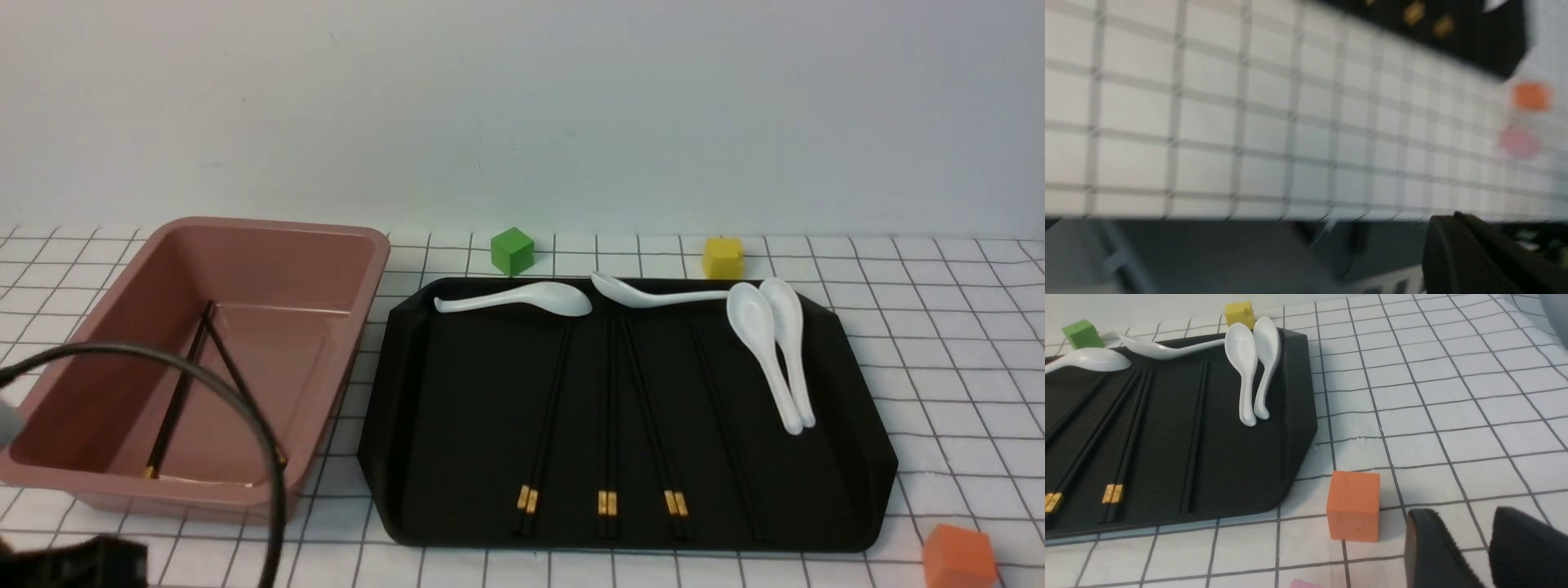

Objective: On white black tablecloth take chopsticks from black tray and put them in box.
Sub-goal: 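Reach over to the black tray and grasp a pair of chopsticks with the left gripper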

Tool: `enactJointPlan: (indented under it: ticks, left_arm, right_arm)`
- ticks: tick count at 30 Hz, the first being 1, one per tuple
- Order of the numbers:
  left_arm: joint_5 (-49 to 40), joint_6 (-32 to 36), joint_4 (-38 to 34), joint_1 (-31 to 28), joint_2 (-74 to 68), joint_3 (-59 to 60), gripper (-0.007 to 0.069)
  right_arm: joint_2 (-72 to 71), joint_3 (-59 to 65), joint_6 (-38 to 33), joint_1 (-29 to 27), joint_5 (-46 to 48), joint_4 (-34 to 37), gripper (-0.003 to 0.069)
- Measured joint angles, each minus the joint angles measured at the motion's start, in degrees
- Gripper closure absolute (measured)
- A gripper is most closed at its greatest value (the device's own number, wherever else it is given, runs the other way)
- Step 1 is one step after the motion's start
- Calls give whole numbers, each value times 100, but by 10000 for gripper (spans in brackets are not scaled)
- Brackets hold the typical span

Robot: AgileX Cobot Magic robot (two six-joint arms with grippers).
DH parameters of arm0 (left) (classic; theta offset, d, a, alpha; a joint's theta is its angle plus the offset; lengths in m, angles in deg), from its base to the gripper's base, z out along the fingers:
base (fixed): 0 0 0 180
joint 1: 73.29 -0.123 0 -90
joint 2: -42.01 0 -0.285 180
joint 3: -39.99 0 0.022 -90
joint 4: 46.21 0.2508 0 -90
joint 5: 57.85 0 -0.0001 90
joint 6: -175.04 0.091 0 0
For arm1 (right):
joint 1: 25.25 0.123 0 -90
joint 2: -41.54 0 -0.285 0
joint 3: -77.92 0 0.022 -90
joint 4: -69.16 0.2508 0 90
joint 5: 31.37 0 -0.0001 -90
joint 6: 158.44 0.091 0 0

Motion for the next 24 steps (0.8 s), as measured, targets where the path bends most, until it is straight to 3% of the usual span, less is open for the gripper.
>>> enactJointPlan:
  ticks: [3, 9, 13, 16, 20, 24]
  left_arm:
    - [-87, 42, 178, 185, -1223, -473, 637]
    - [818, -266, 251, 1592, -2400, -1051, 637]
    - [1473, -818, 1149, 2666, -3342, -1654, 637]
    - [1692, -1334, 1738, 3155, -3959, -2143, 629]
    - [1735, -1824, 2760, 3614, -4831, -2964, 550]
    - [1671, -1924, 3482, 3821, -5661, -3722, 412]
  right_arm:
    - [0, 0, 0, 0, 0, 0, 419]
    - [0, 0, 0, 0, 0, 0, 419]
    - [0, 0, 0, 0, 0, 0, 419]
    - [0, 0, 0, 0, 0, 0, 419]
    - [0, 0, 0, 0, 0, 0, 419]
    - [0, 0, 0, 0, 0, 0, 419]
